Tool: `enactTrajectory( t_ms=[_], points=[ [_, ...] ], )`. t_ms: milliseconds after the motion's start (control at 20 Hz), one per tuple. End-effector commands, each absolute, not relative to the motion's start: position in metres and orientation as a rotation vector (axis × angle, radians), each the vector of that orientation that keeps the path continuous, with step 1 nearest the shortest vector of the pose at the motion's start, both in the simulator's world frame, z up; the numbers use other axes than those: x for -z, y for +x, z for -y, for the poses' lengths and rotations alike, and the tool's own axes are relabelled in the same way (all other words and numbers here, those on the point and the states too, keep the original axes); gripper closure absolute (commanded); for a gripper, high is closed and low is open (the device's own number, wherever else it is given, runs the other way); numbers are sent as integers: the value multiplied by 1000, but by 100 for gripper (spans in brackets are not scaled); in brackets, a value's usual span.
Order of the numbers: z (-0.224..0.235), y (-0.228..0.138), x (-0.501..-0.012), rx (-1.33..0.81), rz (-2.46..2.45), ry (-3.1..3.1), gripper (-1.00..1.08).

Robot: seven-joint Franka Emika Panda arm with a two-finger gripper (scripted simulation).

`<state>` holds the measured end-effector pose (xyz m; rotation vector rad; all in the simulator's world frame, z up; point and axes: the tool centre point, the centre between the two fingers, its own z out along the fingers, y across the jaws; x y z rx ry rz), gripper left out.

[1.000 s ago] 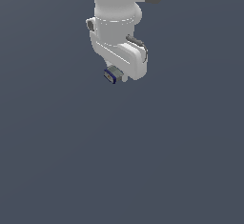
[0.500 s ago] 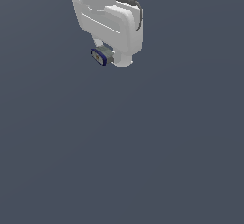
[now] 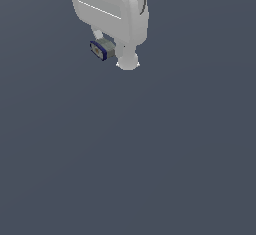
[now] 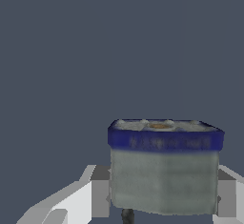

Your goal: Pick up the object and move it to a goal position.

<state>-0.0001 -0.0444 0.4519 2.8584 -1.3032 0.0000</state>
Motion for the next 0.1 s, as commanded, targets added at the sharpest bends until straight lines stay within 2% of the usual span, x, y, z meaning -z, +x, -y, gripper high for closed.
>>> enactTrajectory(
  t_ms=[0,50],
  points=[
    [45,0,-454,0,1303,2859,108],
    [45,1,-454,0,1303,2859,108]
  ],
)
